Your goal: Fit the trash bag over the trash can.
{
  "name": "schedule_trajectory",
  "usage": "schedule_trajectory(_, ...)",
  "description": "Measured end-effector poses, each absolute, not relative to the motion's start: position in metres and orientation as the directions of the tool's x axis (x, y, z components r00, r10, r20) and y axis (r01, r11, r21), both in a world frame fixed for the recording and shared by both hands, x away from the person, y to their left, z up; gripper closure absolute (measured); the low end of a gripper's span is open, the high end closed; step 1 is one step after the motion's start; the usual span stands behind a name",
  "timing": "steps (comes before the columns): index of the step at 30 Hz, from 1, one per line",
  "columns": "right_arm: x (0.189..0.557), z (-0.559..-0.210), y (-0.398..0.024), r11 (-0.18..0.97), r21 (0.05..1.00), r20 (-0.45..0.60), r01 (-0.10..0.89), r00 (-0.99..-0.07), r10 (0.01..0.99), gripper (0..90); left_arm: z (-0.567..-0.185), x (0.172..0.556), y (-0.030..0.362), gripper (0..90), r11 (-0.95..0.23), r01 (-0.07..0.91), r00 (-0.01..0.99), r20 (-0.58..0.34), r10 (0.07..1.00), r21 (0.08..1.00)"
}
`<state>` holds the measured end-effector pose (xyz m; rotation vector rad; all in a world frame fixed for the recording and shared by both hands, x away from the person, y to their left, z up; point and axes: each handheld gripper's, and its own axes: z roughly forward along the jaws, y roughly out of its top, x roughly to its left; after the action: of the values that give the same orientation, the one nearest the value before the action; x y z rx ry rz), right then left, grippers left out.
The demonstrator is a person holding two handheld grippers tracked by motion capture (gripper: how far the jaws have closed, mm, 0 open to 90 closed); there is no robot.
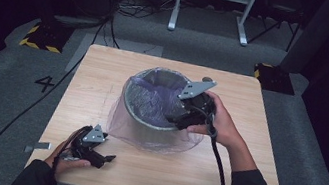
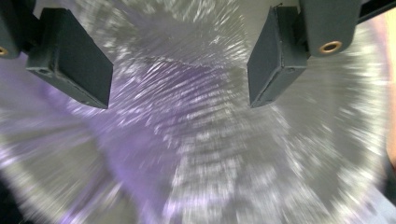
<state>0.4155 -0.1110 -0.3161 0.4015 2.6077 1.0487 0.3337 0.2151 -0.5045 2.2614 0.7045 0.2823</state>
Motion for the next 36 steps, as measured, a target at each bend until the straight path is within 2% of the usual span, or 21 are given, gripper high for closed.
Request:
schedule_trajectory(4, 0.406, -0.301, -0.129, 0.61, 0.781, -0.159, 0.138, -0.9, 0.407, 23.8, -0.504, 0.334, 0.215, 13.8, -0.577, 0.403, 0.825, -0.008, 0.566, 0.71)
schedule_trajectory(13, 0.388, -0.295, -0.173, 0.57, 0.809, -0.172, 0.144, -0.869, 0.463, 23.6, -0.504, 0.334, 0.215, 13.7, -0.577, 0.404, 0.823, -0.007, 0.568, 0.71)
schedule_trajectory(32, 0.368, -0.342, -0.227, 0.581, 0.785, -0.202, 0.214, -0.798, 0.568, 25.1, -0.505, 0.334, 0.215, 13.8, -0.577, 0.403, 0.824, -0.006, 0.567, 0.71)
schedule_trajectory(36, 0.364, -0.361, -0.231, 0.624, 0.747, -0.231, 0.23, -0.79, 0.568, 24.0, -0.504, 0.334, 0.215, 13.8, -0.577, 0.403, 0.823, -0.006, 0.568, 0.71)
